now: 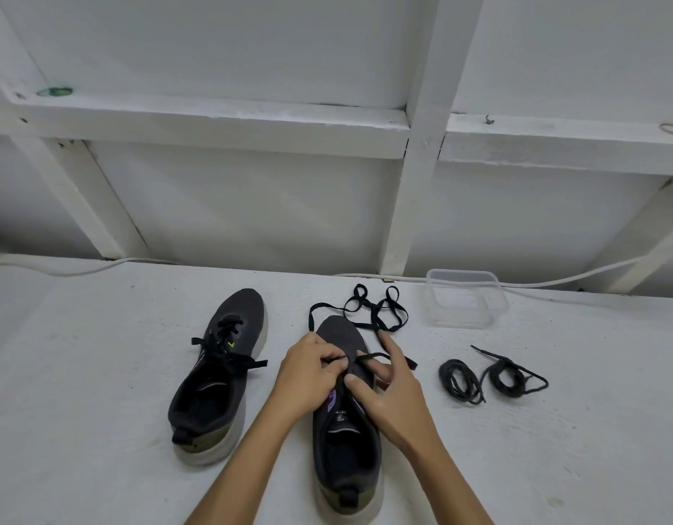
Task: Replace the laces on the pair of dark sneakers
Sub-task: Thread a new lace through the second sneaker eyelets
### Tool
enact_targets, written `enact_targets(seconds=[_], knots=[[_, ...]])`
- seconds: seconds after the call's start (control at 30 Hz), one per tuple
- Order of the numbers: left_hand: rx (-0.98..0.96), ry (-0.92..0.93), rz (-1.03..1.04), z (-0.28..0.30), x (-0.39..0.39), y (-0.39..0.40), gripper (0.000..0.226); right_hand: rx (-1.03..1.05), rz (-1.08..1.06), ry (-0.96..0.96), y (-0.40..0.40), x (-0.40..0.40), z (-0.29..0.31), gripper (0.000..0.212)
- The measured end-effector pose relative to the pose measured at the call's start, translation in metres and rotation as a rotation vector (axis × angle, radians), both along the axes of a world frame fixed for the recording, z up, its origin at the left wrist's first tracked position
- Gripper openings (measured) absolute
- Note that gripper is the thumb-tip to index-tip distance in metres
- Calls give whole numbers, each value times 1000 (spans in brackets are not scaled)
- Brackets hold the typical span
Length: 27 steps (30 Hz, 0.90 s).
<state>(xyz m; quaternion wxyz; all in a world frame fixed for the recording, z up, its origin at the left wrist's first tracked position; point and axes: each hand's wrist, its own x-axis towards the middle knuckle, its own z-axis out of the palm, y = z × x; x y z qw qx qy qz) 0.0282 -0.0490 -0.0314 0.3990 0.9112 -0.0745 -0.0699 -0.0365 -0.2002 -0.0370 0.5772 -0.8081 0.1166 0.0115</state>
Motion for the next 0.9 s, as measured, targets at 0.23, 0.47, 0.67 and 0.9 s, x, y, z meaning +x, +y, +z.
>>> enact_targets(seconds=[0.23, 0.47, 0.67, 0.9], knots=[[11, -65, 25, -1, -6, -5, 8, 7, -28, 40, 2, 0, 0, 48], [24, -24, -62, 6, 1, 1, 9, -3, 9, 4, -3, -3, -5, 34], [-18, 17, -110, 9, 0, 4, 9, -108, 109, 60, -1, -12, 8, 38], [-28, -22, -103, 7, -5, 7, 10, -161, 112, 50, 6, -7, 13, 22]])
